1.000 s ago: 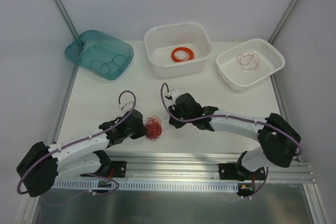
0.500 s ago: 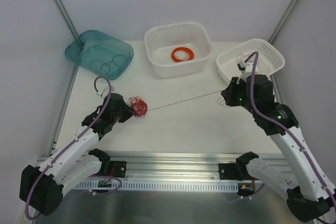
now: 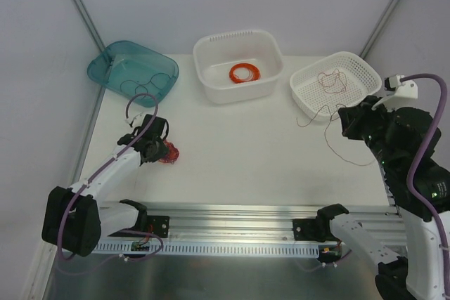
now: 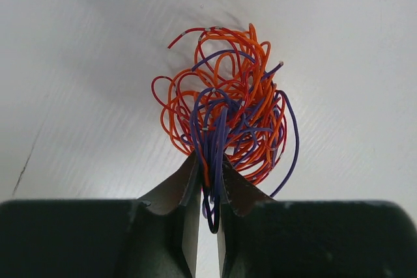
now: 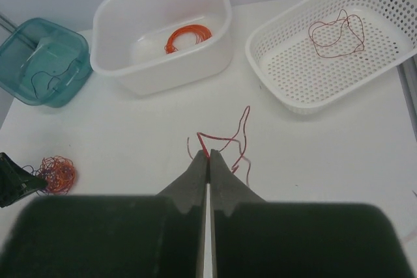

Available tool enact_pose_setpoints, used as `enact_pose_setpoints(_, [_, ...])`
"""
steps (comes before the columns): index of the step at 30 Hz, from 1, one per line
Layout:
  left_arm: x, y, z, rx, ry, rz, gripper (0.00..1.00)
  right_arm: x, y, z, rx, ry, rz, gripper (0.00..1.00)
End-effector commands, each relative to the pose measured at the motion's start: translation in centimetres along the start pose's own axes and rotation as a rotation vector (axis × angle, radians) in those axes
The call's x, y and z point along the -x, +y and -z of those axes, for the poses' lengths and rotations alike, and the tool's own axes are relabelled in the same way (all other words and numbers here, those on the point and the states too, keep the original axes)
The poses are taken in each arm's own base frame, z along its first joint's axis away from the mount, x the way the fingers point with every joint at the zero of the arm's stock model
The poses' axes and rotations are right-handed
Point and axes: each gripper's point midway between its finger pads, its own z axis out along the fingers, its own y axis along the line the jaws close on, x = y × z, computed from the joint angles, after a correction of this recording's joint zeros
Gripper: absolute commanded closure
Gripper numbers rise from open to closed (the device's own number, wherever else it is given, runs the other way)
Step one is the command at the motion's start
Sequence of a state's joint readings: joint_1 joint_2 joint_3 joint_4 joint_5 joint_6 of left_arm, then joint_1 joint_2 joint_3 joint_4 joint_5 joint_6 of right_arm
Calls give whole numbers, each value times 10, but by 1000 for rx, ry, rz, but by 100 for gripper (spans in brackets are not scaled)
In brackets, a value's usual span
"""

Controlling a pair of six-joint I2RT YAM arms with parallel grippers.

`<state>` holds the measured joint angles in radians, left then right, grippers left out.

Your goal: Untangle the cables

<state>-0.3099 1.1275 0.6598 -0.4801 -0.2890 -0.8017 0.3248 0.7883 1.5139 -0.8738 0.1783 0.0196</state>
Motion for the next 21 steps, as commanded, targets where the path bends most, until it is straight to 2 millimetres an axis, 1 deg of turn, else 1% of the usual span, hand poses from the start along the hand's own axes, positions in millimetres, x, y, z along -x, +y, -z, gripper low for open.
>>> enact_pose_setpoints(1, [10,-7,3,-2,1,-30,88,-26,-1,-9,2,95,24,99])
enact_pose_setpoints(3, [6,-12,2,-20,30,-47,85,-36,1,-15,16,121,17,99])
enact_pose_setpoints(4, [2,-17,3,-45,57,-60,84,-45,1,-20,17,144,18,99])
enact_pose_setpoints(5, [2,-20,4,-62,71,-95,83,-49,0,-22,14,154,21,99])
enact_pose_setpoints(6, [3,-24,5,-81,76,-116,81,-49,-1,-24,11,150,24,99])
enact_pose_setpoints(8, [0,-32,10,-131,103,-170,80,-48,-5,-29,-12,143,33,99])
enact_pose_setpoints(10, [-2,-38,16,-177,115,-195,78,-39,-5,-33,-24,111,28,99])
enact_pose_setpoints(11, [-6,-42,19,-216,137,-218,77,-31,-1,-37,-17,102,25,99])
enact_pose_setpoints(13, [-9,-45,26,-259,139,-237,75,-18,6,-44,0,85,25,99])
enact_pose_setpoints(14, [-15,-46,28,-287,158,-259,75,-10,9,-51,0,77,24,99])
enact_pose_setpoints(15, [-16,-48,31,-307,157,-263,75,1,12,-56,5,42,19,99])
enact_pose_setpoints(16, [-19,-51,32,-329,167,-267,75,8,12,-61,-8,27,16,99])
enact_pose_setpoints(17, [-28,-56,37,-380,204,-276,74,16,13,-65,-14,19,13,99])
enact_pose_setpoints(18, [-30,-60,40,-407,209,-282,74,29,16,-74,-18,12,37,99])
enact_pose_setpoints(20, [-36,-70,43,-468,211,-305,73,48,17,-86,-34,-29,68,99])
enact_pose_setpoints(21, [-40,-74,46,-500,221,-312,72,56,18,-97,-42,-43,75,99])
